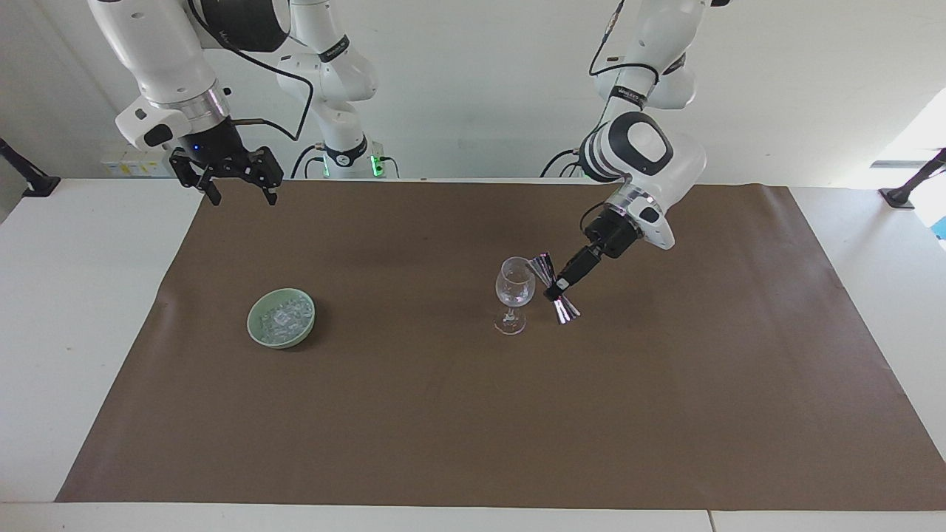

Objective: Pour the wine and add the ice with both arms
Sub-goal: 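Move the jigger with the left gripper back from the glass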

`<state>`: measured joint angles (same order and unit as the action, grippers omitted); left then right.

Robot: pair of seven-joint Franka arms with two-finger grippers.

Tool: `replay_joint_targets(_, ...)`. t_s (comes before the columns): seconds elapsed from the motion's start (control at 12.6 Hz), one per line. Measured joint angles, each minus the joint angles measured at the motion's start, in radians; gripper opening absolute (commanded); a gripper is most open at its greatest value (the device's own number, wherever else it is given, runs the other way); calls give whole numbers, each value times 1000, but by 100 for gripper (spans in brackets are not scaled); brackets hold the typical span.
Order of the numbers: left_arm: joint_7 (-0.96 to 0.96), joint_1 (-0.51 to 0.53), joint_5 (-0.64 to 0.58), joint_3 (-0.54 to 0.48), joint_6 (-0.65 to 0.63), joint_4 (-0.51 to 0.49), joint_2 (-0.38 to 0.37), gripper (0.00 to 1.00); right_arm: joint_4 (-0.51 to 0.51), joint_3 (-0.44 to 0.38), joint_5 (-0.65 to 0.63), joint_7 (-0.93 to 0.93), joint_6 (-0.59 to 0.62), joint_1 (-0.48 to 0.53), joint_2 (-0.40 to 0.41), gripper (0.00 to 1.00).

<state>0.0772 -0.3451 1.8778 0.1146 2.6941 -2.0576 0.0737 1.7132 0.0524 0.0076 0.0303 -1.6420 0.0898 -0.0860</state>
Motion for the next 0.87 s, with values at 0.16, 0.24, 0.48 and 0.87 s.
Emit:
replay_joint_targets(0.16, -153, 10, 0, -2, 2, -1, -4, 0, 11, 0, 0, 0, -22, 0, -1, 100)
replay_joint_targets(0.24, -217, 16, 0, -3, 4, -4, -6, 0, 32, 0, 0, 0, -64, 0, -6, 100)
replay_joint_targets(0.48, -436, 59, 1, -5, 8, -19, -10, 0, 120, 0, 0, 0, -177, 5, -25, 100)
replay_joint_targets(0.87, -739, 113, 1, -7, 4, -35, -21, 0, 180, -1, 0, -2, -245, 9, -30, 100)
